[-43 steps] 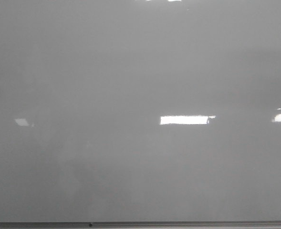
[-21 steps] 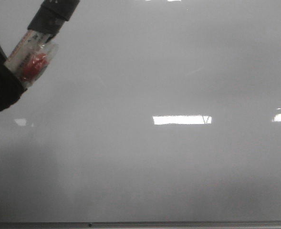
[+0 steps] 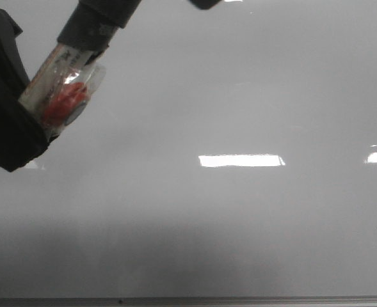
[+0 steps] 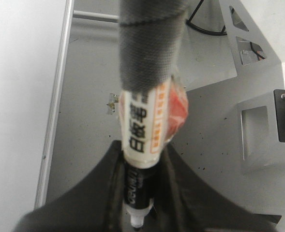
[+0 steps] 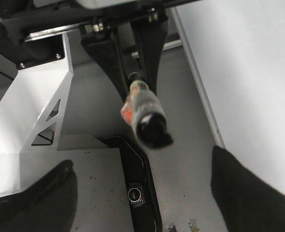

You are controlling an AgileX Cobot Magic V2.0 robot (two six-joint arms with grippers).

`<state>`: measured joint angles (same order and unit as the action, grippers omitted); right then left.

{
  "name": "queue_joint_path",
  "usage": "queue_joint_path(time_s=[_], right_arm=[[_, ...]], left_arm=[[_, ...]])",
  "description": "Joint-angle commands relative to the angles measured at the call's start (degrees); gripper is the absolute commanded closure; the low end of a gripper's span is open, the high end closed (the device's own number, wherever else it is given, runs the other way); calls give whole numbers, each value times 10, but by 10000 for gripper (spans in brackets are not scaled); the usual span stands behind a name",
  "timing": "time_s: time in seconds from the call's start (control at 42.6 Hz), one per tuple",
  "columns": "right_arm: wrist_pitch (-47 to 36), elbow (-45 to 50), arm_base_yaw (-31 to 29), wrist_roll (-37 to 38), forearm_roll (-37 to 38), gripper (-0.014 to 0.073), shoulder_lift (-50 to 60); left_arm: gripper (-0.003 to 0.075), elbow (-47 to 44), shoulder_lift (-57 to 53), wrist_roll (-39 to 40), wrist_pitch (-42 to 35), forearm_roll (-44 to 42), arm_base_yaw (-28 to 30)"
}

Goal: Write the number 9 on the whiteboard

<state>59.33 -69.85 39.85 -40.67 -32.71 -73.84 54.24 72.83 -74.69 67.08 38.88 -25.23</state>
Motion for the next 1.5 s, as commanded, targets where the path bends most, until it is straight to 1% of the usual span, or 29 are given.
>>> queue_joint_path(time_s=[0.0,0.211,0.282,0.352,0.422,0.563,0.681,0.728,0.751,0.798,0.821,0.868,0.915,0.986,1.033,1.103,1.173,1.244,1.338,1.408,1.478], right_arm=[[-23,-46,18,-13,-23,4,-34],[-19,-80,31,-36,-43,7,-90],[-18,-81,31,-37,-46,36,-98],[-17,-81,31,-37,-50,105,-105],[-17,-81,31,-38,-57,191,-107],[-12,-81,31,-43,-64,454,-107],[-5,-81,31,-46,-64,597,-108],[-4,-81,31,-47,-66,658,-108],[-4,-81,31,-47,-67,671,-108],[-5,-81,31,-47,-68,662,-108],[-7,-81,31,-47,-68,664,-108],[-6,-81,28,-47,-68,664,-108],[2,-81,20,-47,-68,664,-106],[19,-80,2,-47,-68,664,-100],[29,-76,-14,-47,-68,664,-91],[31,-59,-39,-47,-68,664,-70],[20,-23,-79,-47,-68,664,-37],[-15,30,-132,-47,-68,664,0],[-79,78,-177,-47,-77,664,29],[-126,107,-203,-47,-103,664,41],[-162,121,-212,-47,-121,664,41]], left_arm=[[739,18,-14,0,3,34,-5],[739,18,-14,0,3,34,-5],[739,18,-14,0,3,34,-5],[739,18,-14,-1,3,34,-5],[739,18,-14,-1,2,34,-5],[739,18,-14,-1,-4,35,-5],[731,18,-14,0,-17,45,-5],[699,18,-14,1,-17,52,-5],[674,18,-14,3,-17,55,-5],[569,18,-14,10,-18,60,-5],[509,18,-14,17,-23,61,-5],[332,18,-14,32,-48,61,-5],[190,18,-14,45,-71,61,-5],[94,18,-14,59,-81,61,-5],[74,19,-15,65,-79,61,-5],[81,19,-19,65,-70,61,-5],[86,19,-32,78,-69,60,-4],[147,19,-52,81,-69,59,-3],[302,19,-74,110,-68,48,11],[455,19,-91,137,-63,19,29],[643,17,-105,155,-54,1,51]])
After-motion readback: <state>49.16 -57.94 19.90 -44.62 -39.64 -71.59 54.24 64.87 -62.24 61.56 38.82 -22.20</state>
